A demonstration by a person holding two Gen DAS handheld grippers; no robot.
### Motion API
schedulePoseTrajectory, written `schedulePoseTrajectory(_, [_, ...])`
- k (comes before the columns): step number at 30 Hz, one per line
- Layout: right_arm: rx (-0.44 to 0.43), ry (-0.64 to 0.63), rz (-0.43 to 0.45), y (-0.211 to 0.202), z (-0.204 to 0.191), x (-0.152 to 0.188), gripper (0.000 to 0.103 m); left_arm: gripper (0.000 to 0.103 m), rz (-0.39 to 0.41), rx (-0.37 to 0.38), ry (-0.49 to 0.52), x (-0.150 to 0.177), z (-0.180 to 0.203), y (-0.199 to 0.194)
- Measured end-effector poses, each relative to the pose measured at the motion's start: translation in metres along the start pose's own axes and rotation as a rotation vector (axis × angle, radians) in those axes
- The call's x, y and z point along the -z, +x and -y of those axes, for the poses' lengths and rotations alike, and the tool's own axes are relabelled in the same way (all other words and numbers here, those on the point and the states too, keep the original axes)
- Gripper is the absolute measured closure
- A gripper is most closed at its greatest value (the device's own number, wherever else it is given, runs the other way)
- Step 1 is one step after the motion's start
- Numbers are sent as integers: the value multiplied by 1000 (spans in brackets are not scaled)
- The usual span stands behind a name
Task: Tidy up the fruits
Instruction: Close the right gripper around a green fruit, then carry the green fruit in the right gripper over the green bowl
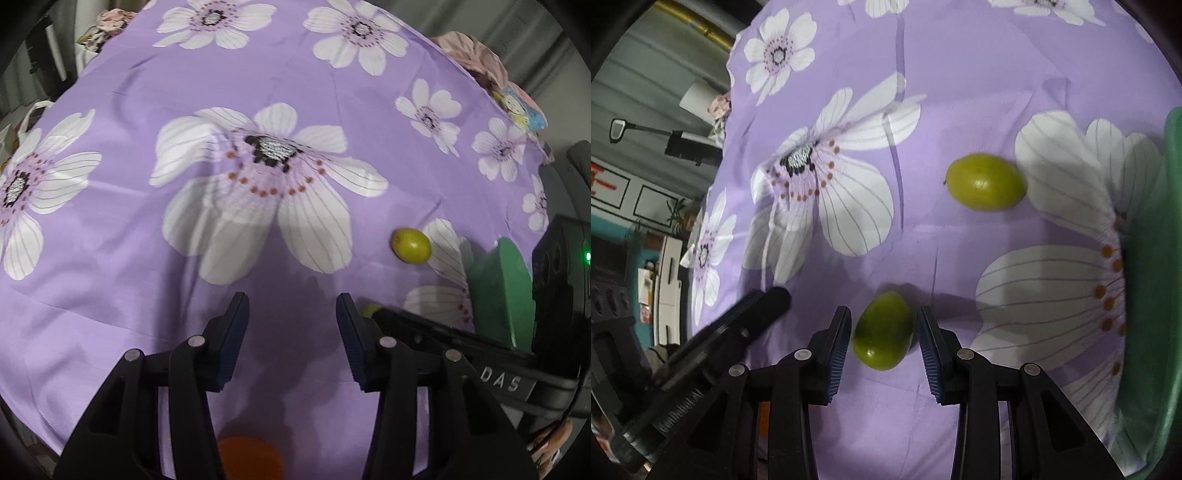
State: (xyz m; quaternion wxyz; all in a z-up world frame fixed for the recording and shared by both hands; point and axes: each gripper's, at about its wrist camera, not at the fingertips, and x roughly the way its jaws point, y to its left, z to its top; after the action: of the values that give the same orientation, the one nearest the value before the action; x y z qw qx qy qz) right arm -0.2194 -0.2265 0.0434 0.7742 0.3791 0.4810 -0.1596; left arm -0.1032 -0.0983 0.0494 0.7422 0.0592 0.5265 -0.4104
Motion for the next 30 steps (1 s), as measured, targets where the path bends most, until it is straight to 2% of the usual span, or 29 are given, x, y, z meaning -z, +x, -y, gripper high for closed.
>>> schedulePoseTrajectory(7, [-49, 51, 68, -16, 4, -6, 65, 56, -45, 79, 39, 5, 17, 6])
schedulePoseTrajectory(12, [-100, 93, 32, -14, 12, -5, 65, 57, -98, 135, 112, 20, 41, 14])
schedulePoseTrajectory(17, [-121, 93, -8, -7, 11, -4, 65, 59, -124, 130, 143, 27, 53, 25])
schedulePoseTrajectory(21, [-106, 101, -31, -1, 13, -2, 65, 62, -145, 121, 141, 29, 53, 33])
schedulePoseTrajectory(26, [-99, 110, -55, 7, 16, -1, 65, 70, -154, 117, 132, 29, 52, 40])
schedulePoseTrajectory(30, [-81, 100, -59, 12, 14, 0, 65, 69, -144, 110, 138, 29, 52, 40])
